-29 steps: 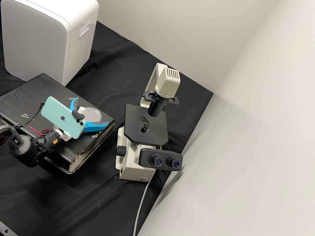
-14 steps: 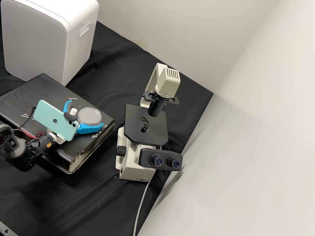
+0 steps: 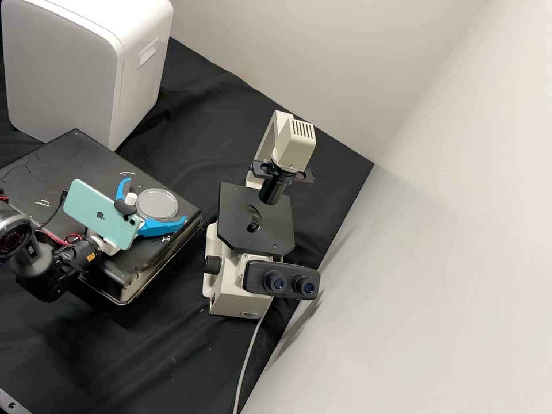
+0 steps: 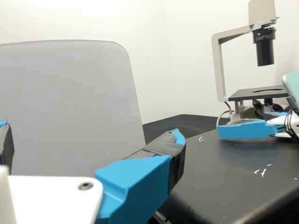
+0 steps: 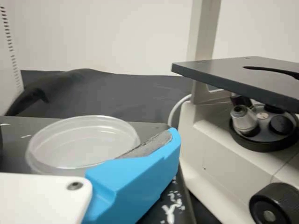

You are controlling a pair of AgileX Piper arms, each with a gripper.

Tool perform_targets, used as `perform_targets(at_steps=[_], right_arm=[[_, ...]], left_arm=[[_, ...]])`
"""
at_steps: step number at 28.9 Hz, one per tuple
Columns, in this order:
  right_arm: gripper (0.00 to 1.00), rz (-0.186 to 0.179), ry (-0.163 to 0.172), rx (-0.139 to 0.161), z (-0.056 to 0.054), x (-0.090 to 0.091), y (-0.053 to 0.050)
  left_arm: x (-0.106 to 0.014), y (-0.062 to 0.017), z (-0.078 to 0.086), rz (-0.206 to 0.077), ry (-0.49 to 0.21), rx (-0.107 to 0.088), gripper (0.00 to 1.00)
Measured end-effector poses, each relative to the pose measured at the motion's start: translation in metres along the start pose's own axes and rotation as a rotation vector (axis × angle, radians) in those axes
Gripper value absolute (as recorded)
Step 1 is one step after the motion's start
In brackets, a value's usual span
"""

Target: Place the petri dish on the microscope

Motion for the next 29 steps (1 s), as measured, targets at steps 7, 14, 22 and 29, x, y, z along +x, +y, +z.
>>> perform_targets(at_steps=[7, 14, 22, 29], right_arm=[[1.00, 0.005, -0.011, 0.001, 0.0053, 0.0074, -0.0007], [0.00, 0.012, -0.004, 0.001, 0.0052, 0.0098, -0.0007], [0.00, 0.016, 0.000, 0.001, 0.0049, 0.0098, -0.0004], [0.00, 0.021, -0.006, 0.003, 0.0065, 0.0098, 0.0012]], left_arm=[[0.0000, 0.0000, 0.0000, 0.000, 0.000, 0.000, 1.00], [0.0000, 0.0000, 0.0000, 0.000, 0.000, 0.000, 1.00], [0.0000, 0.0000, 0.0000, 0.000, 0.000, 0.000, 1.00], [0.0000, 0.0000, 0.0000, 0.000, 0.000, 0.000, 1.00]])
